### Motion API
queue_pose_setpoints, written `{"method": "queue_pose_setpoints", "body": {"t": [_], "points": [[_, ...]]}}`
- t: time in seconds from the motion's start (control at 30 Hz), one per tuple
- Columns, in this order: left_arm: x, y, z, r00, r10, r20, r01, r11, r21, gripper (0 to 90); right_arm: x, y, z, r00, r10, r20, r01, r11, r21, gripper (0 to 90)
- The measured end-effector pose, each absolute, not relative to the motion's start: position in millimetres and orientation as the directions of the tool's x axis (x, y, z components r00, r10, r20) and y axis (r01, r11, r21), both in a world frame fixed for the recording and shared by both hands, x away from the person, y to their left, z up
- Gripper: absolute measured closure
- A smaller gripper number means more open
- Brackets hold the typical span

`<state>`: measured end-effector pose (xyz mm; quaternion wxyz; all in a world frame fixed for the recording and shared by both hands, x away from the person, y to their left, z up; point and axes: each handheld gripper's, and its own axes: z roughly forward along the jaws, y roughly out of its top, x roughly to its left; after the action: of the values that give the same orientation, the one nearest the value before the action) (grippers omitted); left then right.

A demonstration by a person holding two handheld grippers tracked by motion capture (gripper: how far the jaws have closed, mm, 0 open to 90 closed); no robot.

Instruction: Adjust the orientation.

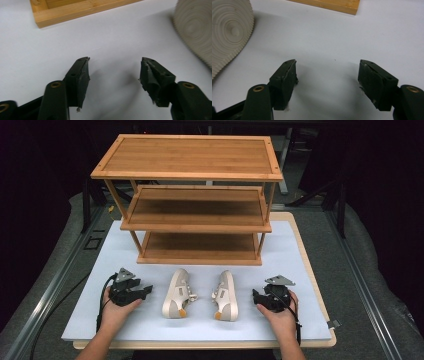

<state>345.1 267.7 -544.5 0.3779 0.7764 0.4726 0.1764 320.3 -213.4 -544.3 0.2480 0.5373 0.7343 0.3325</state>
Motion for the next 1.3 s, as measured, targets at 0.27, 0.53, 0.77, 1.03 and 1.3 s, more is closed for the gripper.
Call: {"method": "queue_pose_setpoints", "body": {"t": [0.27, 0.53, 0.77, 1.03, 1.3], "points": [[331, 267, -532, 0.504, 0.857, -0.107, 0.581, -0.245, 0.776, 43.8, 302, -205, -527, -0.369, 0.929, -0.012, 0.550, 0.229, 0.803, 35.3], [321, 266, -524, 0.518, 0.844, -0.140, 0.568, -0.217, 0.794, 47.7, 300, -204, -527, -0.390, 0.920, 0.042, 0.560, 0.201, 0.804, 40.6], [316, 252, -516, 0.589, 0.794, -0.151, 0.547, -0.254, 0.798, 68.7, 302, -209, -531, -0.366, 0.927, 0.087, 0.594, 0.161, 0.788, 46.7], [299, 230, -499, 0.676, 0.724, -0.136, 0.481, -0.294, 0.826, 82.9, 300, -220, -527, -0.325, 0.938, 0.118, 0.581, 0.100, 0.808, 51.0], [293, 211, -497, 0.720, 0.683, -0.127, 0.467, -0.341, 0.816, 89.4, 300, -219, -528, -0.327, 0.937, 0.123, 0.585, 0.098, 0.805, 52.5]]}}
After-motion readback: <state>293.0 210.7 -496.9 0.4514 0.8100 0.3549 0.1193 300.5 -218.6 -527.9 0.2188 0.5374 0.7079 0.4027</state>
